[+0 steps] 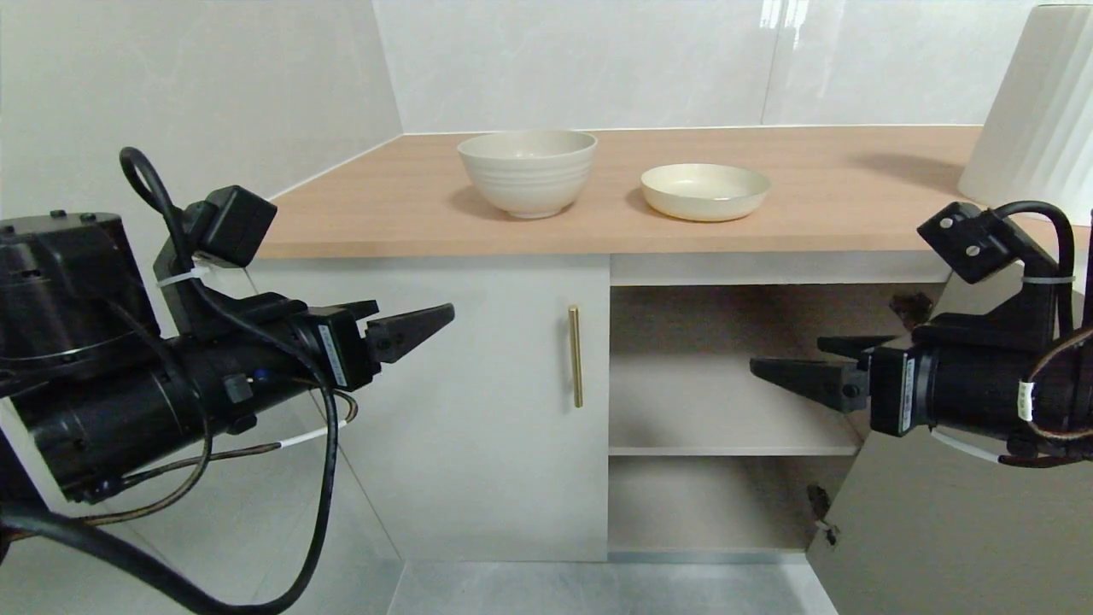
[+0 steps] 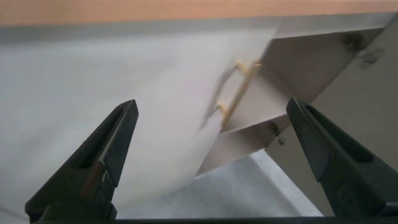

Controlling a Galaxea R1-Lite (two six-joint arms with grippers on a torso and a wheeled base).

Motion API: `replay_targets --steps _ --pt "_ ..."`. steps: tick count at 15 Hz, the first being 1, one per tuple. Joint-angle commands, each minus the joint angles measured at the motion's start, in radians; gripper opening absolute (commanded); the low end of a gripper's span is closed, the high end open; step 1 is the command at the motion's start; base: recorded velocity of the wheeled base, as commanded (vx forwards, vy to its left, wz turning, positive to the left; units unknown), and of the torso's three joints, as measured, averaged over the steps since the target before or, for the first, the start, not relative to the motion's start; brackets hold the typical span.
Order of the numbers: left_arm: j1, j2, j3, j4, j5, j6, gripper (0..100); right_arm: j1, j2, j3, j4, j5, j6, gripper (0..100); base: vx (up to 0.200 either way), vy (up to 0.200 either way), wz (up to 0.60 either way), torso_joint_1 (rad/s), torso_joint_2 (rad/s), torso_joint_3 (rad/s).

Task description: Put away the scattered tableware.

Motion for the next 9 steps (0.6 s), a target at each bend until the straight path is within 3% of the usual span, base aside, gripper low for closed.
replay_targets --steps 1,6,9 --pt "0.001 -0.001 0.0 0.0 0.0 -0.001 100 -0.01 -0.009 0.03 -0.017 0.0 -0.035 100 0.0 0.0 0.0 0.0 0.0 0.0" --pt "0.001 -0.003 0.0 0.0 0.0 -0.002 100 -0.016 -0.034 0.047 -0.059 0.002 -0.043 100 0.0 0.0 0.0 0.004 -0.02 -0.007" --pt "0.001 0.002 -0.002 0.0 0.0 -0.002 100 -0.016 -0.032 0.048 -0.06 0.002 -0.045 100 0.0 0.0 0.0 0.098 -0.26 -0.222"
